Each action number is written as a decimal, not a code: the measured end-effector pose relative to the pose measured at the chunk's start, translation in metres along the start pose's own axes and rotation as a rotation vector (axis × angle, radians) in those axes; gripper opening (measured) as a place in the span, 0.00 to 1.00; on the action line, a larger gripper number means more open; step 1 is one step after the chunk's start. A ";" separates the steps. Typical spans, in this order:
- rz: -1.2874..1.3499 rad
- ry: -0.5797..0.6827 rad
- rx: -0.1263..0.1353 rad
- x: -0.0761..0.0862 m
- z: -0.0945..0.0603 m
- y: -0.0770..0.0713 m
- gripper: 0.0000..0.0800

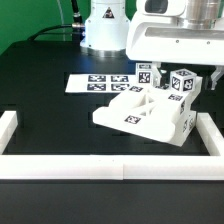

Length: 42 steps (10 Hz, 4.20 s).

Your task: Assemble chair

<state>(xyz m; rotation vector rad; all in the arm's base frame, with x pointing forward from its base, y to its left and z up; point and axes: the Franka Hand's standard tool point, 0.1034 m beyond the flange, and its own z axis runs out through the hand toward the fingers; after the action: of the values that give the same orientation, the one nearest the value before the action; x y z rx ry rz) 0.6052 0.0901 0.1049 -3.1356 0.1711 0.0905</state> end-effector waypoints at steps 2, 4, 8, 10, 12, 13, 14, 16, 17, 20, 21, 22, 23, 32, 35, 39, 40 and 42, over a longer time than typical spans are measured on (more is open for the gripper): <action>-0.110 0.001 0.000 0.000 -0.001 0.000 0.81; -0.211 0.002 -0.005 0.001 -0.001 0.001 0.81; -0.262 0.000 -0.011 0.001 0.000 0.005 0.47; -0.242 0.000 -0.011 0.001 0.000 0.006 0.34; -0.216 0.000 -0.011 0.001 0.000 0.006 0.34; -0.173 0.001 -0.011 0.001 0.000 0.006 0.34; -0.106 0.001 -0.010 0.001 0.000 0.006 0.34; 0.099 0.002 -0.010 0.001 0.000 0.005 0.34; 0.142 0.002 -0.009 0.001 0.000 0.005 0.34; 0.352 0.003 -0.008 0.001 0.000 0.004 0.34; 0.436 0.003 -0.008 0.001 0.000 0.004 0.34; 0.492 0.003 -0.008 0.001 0.000 0.004 0.34; 0.552 0.004 -0.007 0.001 0.000 0.004 0.34; 1.050 -0.025 -0.036 -0.006 0.001 0.010 0.34; 1.130 -0.038 -0.053 -0.010 0.003 0.013 0.34; 1.130 -0.038 -0.054 -0.010 0.004 0.013 0.79; 1.130 -0.038 -0.054 -0.010 0.004 0.013 0.81; 1.130 -0.038 -0.054 -0.010 0.004 0.013 0.81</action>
Offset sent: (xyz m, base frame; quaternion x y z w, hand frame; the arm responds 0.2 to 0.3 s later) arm -0.0013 0.0027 0.0026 -0.0073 0.0095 -0.1763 0.9843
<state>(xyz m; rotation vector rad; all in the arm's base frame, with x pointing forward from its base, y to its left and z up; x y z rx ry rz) 0.5938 0.0779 0.1015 -2.6212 1.8683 0.1408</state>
